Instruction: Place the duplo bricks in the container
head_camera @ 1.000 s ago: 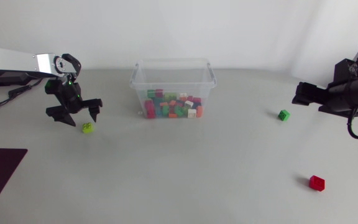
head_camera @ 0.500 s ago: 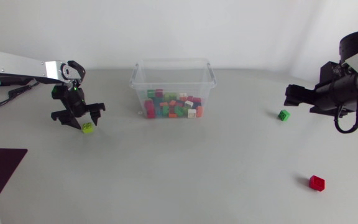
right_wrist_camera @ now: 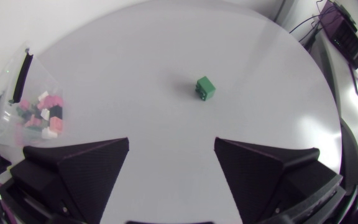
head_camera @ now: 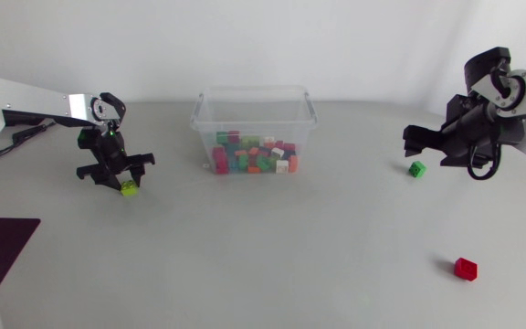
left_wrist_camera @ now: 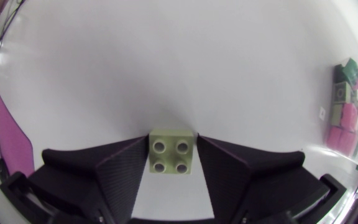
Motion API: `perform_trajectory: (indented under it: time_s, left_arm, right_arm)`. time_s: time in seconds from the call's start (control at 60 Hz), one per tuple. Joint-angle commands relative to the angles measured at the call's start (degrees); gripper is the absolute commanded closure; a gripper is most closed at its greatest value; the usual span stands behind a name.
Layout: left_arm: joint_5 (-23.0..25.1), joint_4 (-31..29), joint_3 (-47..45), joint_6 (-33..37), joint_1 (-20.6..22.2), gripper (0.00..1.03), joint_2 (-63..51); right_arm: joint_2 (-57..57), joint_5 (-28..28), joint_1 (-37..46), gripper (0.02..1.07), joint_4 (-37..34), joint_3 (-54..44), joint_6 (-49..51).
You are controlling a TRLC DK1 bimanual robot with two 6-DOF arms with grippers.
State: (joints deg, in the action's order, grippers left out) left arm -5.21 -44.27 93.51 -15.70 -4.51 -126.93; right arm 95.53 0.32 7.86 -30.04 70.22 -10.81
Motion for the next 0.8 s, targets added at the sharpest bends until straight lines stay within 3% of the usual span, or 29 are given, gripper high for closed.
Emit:
perform_trajectory:
  time_s: [0.0,0.35,0.783]
  left_arm:
    - [-0.32,0.33,0.0,-1.7,-0.67,0.57,-1.74]
    - [1.7,4.37,-4.31,-0.29,-0.5,0.67,3.36]
    - [4.25,8.06,-7.73,3.84,1.96,0.68,13.47]
  right_arm:
    - [2.38,0.74,-0.65,0.1,-1.6,2.91,-2.02]
    - [13.02,3.46,0.49,0.1,-4.5,12.75,-1.94]
    - [26.82,1.53,5.85,0.1,-10.83,28.05,14.06]
